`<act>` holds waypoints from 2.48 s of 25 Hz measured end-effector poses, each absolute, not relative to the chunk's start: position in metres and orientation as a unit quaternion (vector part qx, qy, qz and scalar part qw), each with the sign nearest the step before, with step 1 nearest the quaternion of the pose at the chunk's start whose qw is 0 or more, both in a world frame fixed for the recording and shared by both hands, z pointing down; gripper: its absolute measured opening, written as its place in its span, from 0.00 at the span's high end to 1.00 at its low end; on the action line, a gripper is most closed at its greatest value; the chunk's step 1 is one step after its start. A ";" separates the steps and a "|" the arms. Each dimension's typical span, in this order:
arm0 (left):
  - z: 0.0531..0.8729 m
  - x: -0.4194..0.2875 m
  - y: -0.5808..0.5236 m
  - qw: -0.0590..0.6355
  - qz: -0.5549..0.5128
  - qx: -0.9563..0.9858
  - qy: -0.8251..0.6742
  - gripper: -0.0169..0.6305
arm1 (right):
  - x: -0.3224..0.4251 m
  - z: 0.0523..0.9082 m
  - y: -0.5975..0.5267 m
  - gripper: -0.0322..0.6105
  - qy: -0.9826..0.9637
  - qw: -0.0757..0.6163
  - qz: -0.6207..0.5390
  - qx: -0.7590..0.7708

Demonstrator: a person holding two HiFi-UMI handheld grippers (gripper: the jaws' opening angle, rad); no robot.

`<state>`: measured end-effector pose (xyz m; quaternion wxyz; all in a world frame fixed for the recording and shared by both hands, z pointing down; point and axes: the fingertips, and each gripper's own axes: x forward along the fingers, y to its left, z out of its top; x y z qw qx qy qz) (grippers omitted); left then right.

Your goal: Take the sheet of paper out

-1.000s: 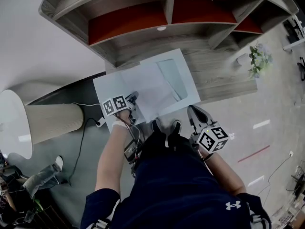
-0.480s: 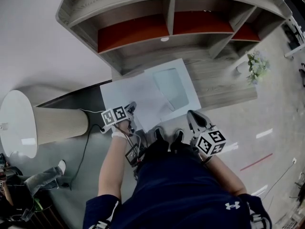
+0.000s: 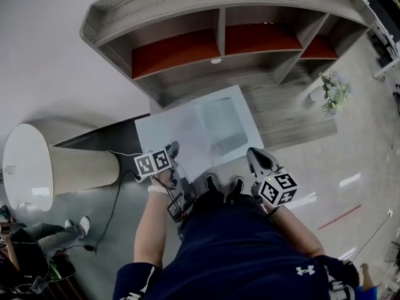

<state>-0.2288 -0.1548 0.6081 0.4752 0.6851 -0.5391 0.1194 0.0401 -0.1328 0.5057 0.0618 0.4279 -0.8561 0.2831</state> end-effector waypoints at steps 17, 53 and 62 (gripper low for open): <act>0.540 -0.215 -0.149 0.375 0.188 0.745 -0.519 0.95 | 0.048 0.489 -0.141 0.93 -0.855 0.051 0.273 0.438; 0.387 -0.140 -0.139 0.261 0.048 0.859 -0.438 0.95 | 0.069 0.397 -0.161 0.93 -0.867 -0.031 0.208 0.452; 0.367 -0.129 -0.135 0.241 0.042 0.872 -0.425 0.95 | 0.070 0.391 -0.159 0.93 -0.869 -0.037 0.204 0.450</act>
